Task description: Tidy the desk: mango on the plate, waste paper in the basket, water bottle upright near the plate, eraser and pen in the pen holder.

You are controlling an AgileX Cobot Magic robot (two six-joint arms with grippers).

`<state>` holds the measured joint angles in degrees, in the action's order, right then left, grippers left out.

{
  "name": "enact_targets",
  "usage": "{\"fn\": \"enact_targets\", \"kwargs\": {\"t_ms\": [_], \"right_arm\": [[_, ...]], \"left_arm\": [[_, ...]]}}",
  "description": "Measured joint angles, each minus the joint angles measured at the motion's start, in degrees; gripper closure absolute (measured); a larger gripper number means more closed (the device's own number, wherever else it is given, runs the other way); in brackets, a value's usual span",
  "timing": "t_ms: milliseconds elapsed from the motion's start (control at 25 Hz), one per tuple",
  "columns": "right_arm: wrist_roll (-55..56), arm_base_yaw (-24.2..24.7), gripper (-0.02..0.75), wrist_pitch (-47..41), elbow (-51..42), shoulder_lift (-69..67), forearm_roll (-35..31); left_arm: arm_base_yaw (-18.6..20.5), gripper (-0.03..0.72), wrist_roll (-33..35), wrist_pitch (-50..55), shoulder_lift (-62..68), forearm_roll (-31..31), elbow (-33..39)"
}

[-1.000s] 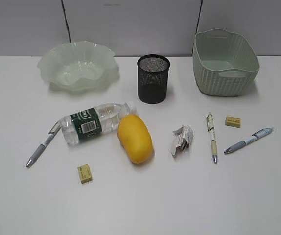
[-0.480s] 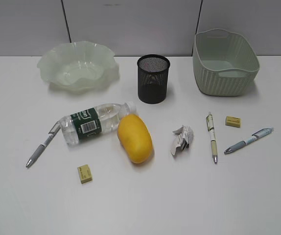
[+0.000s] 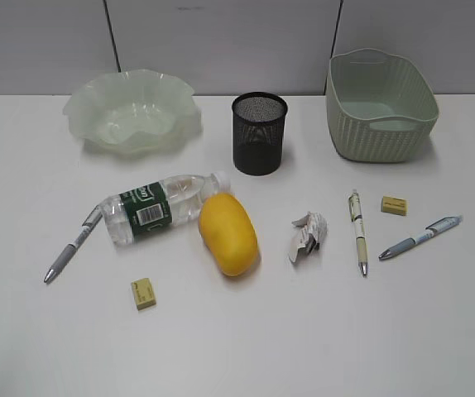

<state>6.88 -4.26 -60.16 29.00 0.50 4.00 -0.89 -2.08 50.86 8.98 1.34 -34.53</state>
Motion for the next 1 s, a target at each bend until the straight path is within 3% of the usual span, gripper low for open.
{"fn": "enact_targets", "kwargs": {"t_ms": [400,600,720,1000], "right_arm": [[0.00,0.00,0.243,0.00,0.00,0.00,0.00],[0.00,0.00,0.243,0.00,0.00,0.00,0.00],[0.00,0.00,0.243,0.00,0.00,0.00,0.00],[0.00,0.00,0.243,0.00,0.00,0.00,0.00]], "left_arm": [[0.00,0.097,0.59,-8.58,30.48,3.37,-8.98],[-1.00,0.097,8.69,-8.79,44.59,10.05,-15.03],[-4.32,0.097,11.19,-8.83,50.97,12.55,-19.31],[-18.48,0.097,11.98,-8.78,65.28,12.93,-28.30]]}}
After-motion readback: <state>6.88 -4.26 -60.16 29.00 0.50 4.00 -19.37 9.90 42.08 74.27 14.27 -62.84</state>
